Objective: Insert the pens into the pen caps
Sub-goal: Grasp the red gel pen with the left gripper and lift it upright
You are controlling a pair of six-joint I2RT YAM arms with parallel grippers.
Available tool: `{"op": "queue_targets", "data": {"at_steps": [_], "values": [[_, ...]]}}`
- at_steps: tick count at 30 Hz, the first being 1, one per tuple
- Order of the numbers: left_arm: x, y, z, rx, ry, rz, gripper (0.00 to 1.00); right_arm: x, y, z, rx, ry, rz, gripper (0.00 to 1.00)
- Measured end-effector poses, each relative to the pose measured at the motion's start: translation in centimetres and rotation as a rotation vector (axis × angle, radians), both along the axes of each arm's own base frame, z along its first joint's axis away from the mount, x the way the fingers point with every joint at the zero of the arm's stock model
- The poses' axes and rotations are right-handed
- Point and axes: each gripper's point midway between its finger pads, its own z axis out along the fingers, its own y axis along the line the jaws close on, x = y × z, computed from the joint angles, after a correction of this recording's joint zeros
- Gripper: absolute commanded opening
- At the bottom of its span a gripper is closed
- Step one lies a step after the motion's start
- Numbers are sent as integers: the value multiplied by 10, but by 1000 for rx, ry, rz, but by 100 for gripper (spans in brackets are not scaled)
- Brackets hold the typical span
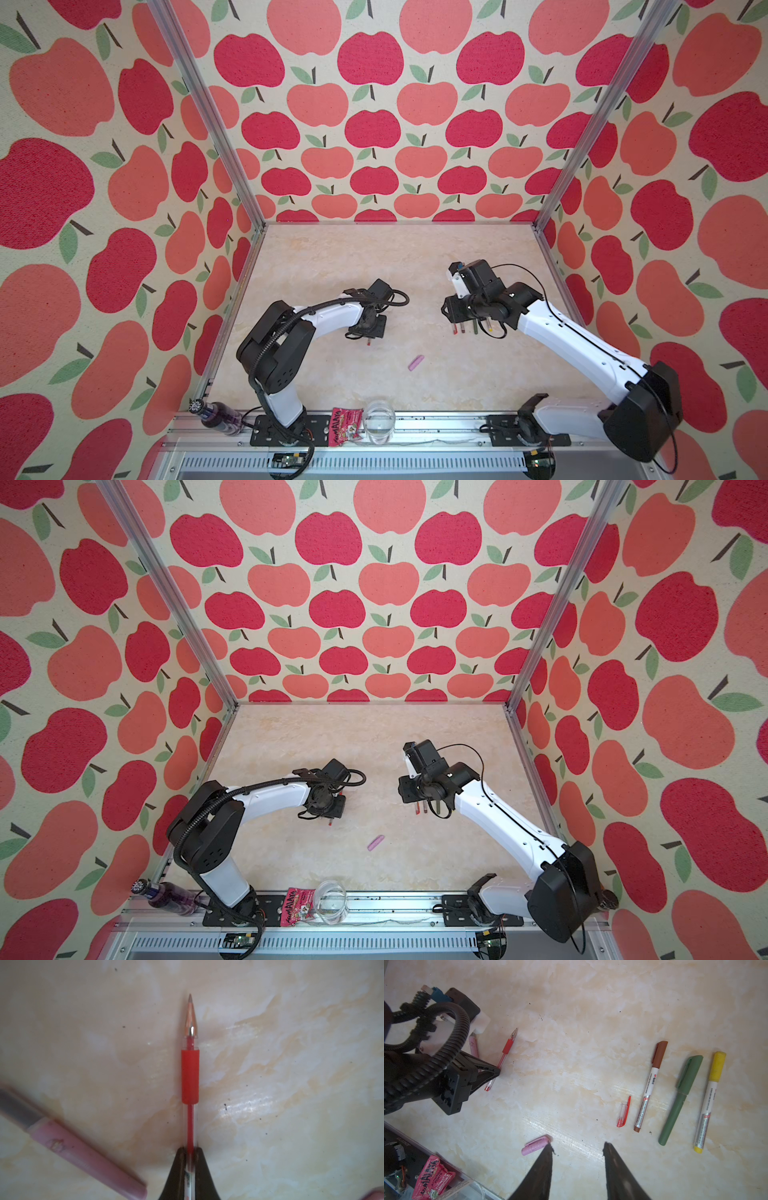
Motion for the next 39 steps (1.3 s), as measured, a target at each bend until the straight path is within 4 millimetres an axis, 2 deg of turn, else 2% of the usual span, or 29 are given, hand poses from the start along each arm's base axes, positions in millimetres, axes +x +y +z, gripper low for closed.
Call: {"op": "queue_targets", "data": {"at_steps": [7,13,16,20,25,29,35,39], "values": [[-3,-28,10,-186,-18,-47,0,8,-3,7,94,8,-68,45],[8,-60,62,-417,-114,-102,0,15,4,1,273,68,-148,55],[11,-75,87,-525,-154,-133,0,19,16,4,370,93,-157,57],[10,-91,108,-638,-163,-153,0,27,38,12,500,116,-139,59],[6,-101,120,-729,-151,-149,0,33,56,16,586,138,-108,60],[4,-106,129,-771,-149,-150,0,35,68,10,609,164,-89,59],[0,-112,137,-803,-152,-167,0,39,80,-7,614,211,-79,50],[-2,-113,137,-808,-146,-170,0,40,88,-7,623,221,-63,41]]}}
